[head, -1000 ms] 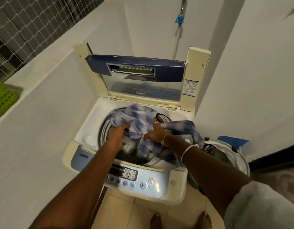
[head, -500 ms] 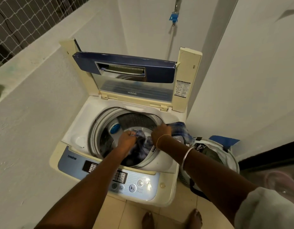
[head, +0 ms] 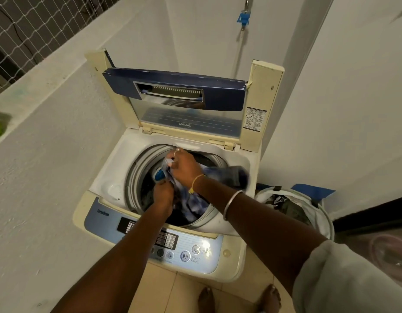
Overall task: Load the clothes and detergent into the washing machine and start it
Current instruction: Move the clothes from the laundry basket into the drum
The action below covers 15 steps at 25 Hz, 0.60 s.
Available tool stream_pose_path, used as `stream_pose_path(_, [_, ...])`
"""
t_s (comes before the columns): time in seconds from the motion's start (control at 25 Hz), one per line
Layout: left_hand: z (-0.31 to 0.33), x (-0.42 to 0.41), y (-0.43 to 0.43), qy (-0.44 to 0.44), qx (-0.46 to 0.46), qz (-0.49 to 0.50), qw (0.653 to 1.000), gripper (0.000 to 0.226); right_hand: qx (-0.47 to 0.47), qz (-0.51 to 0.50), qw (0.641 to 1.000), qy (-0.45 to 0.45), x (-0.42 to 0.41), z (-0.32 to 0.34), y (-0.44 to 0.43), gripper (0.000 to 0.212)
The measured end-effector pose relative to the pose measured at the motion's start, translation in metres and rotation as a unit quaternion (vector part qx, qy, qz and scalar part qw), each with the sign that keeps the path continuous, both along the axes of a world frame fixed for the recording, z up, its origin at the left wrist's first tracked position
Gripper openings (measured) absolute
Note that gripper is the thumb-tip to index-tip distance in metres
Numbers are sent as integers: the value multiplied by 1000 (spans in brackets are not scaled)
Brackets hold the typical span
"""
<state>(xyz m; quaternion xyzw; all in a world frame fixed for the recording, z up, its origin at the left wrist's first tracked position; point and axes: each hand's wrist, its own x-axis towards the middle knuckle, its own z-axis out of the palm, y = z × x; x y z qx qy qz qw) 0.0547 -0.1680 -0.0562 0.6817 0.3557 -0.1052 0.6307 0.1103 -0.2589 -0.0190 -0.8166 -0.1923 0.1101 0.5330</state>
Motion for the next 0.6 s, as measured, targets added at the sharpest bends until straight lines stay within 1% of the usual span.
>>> stream_pose_path(0.08, [3,2,16,-31,3,27,999,16,32,-93,995,16,7,-4,10,18])
stream_pose_path(0.12, [0,5,24,-35,11,30,999,20,44,-108,992,49,11,-11,11,17])
stream_pose_path(0.16, [-4,6,32,-25,28,10,999,22,41,-109,990,84,13,-18,7,20])
stream_pose_path(0.24, [-8,8,38,0,42,-30,999,21,-12,-120,982,146,15,-44,-8,31])
stream_pose_path(0.32, [-7,5,32,16,55,-32,998,15,-66,-151,968,188,8,-66,-28,42])
stream_pose_path(0.4, [1,0,16,4,73,-43,996,23,-101,-138,967,191,-2,-74,-47,47])
stream_pose_path(0.48, [-4,0,0,-2,129,-100,987,32,-125,-106,971,172,-6,-71,-61,50])
stream_pose_path(0.52, [-5,3,-9,-11,171,-130,977,34,-125,-102,973,164,-7,-70,-67,49])
stream_pose_path(0.56, [-5,5,-19,-21,203,-138,969,36,-114,-110,975,157,-10,-64,-74,46])
stream_pose_path(0.6, [-4,8,-30,-37,219,-123,967,37,-91,-130,976,148,-12,-57,-80,42])
